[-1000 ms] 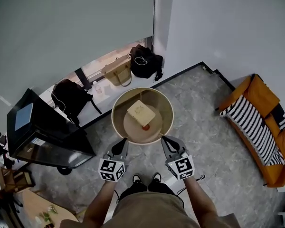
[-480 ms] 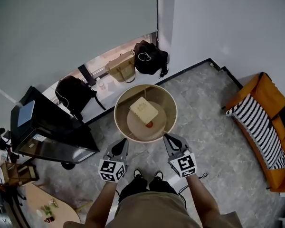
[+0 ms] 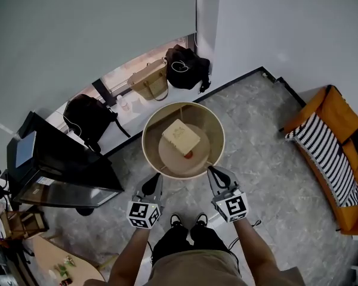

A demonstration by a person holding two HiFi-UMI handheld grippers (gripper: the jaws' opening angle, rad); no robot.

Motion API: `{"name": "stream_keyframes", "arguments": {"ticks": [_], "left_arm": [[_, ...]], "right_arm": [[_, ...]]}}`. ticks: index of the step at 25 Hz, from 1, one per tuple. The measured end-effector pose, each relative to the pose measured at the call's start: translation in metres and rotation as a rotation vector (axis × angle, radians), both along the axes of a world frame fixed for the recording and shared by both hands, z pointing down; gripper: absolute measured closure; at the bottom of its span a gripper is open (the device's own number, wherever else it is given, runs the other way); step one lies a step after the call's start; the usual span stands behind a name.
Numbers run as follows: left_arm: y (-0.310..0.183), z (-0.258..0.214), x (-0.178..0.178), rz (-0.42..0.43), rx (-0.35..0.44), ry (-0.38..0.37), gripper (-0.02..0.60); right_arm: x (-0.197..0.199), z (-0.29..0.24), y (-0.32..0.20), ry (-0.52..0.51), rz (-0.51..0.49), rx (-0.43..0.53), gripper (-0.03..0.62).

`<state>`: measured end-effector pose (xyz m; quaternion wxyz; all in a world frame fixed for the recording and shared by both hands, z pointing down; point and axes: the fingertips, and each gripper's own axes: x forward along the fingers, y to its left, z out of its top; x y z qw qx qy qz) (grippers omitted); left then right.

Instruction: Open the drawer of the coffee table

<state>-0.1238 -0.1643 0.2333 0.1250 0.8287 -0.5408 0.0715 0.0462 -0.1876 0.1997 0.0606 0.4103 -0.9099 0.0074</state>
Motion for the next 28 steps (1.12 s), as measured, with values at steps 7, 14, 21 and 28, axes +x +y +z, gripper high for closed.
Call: {"name": "stream_keyframes", "arguments": {"ticks": [7,14,21,28], "left_arm": [[-0.028,0.073,-0.018,-0.003,0.007,-0.011,0.575],[-0.034,0.163,-0.024,0.002,0.002,-0.017,0.575],[-0.024,0.248,-0.019,0.039,0.012,-0.012,0.575],[-0.001,0.343,-0.031,0.014,0.003,-0.022,0.575]], "right_arm": [[-0.016,0.079,-0.019,0.004,-0.004,-0.022,0.589],[-0.021,0.161,-0.022,-0.008,0.008,-0.020,0.589],[-0.015,0.250,-0.008,0.011,-0.006,-0.011,0.589],[-0.015,0.349,0.016,0.029,-0.058,-0.067,0.589]]}}
